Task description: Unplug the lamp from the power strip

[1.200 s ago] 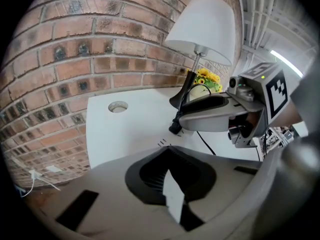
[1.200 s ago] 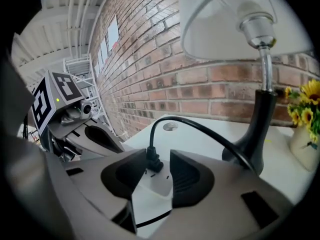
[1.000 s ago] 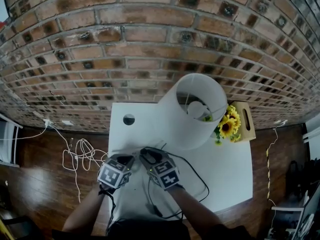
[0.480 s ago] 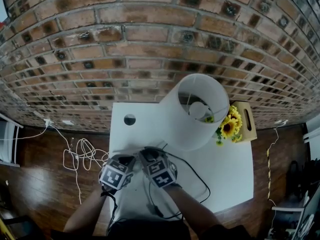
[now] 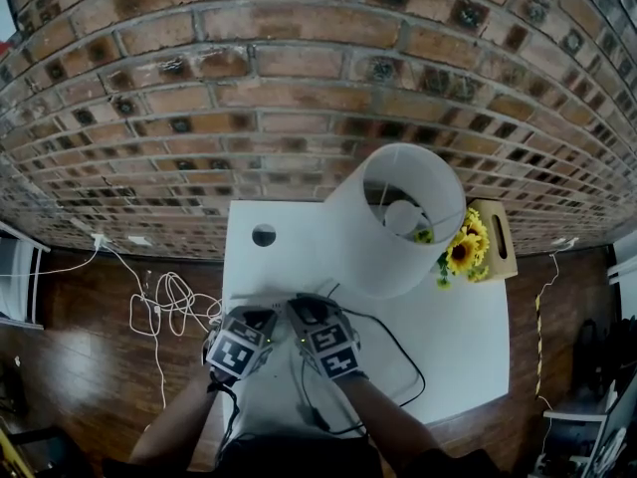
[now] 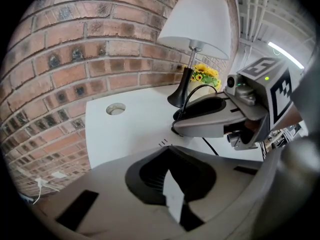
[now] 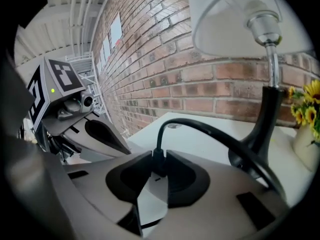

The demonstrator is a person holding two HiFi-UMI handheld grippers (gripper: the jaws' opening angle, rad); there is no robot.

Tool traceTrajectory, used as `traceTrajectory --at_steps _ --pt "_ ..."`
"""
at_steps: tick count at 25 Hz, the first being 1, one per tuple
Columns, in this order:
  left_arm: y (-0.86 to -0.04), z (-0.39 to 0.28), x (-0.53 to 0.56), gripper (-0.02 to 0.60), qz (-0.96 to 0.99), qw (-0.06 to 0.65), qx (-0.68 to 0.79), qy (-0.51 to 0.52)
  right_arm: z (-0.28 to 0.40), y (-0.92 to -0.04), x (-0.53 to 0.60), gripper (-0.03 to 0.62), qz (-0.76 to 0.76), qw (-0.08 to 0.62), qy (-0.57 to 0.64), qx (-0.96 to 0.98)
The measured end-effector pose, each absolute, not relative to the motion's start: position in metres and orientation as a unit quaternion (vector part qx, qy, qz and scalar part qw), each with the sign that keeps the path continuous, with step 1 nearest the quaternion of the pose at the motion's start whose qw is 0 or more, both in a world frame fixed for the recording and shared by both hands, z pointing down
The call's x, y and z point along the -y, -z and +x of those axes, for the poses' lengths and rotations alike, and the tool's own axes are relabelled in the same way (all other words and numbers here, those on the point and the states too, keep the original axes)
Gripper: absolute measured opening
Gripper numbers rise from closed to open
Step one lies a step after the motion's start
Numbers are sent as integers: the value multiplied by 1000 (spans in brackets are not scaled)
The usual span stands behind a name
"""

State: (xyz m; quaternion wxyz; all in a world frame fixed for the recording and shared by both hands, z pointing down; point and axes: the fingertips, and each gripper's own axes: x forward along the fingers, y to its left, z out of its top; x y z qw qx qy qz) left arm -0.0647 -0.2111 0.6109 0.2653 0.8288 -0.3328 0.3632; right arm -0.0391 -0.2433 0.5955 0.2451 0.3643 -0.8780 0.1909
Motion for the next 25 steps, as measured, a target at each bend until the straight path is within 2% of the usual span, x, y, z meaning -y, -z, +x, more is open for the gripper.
traceTrajectory --at_steps 5,8,11,22,25 --pt "-613 -64 211 26 830 256 330 -370 -38 -594 241 77 355 253 -171 884" --pt "-612 -63 214 26 834 239 328 -374 -50 -556 249 80 348 194 -162 903" --pt "-612 -69 213 25 829 249 336 -370 -83 -530 253 81 301 227 -95 921" --pt "-603 -67 212 25 823 257 342 -375 -78 -520 247 84 308 228 -100 918" --pt "-608 -70 215 25 823 241 346 -380 -75 -517 246 86 311 229 -102 917"
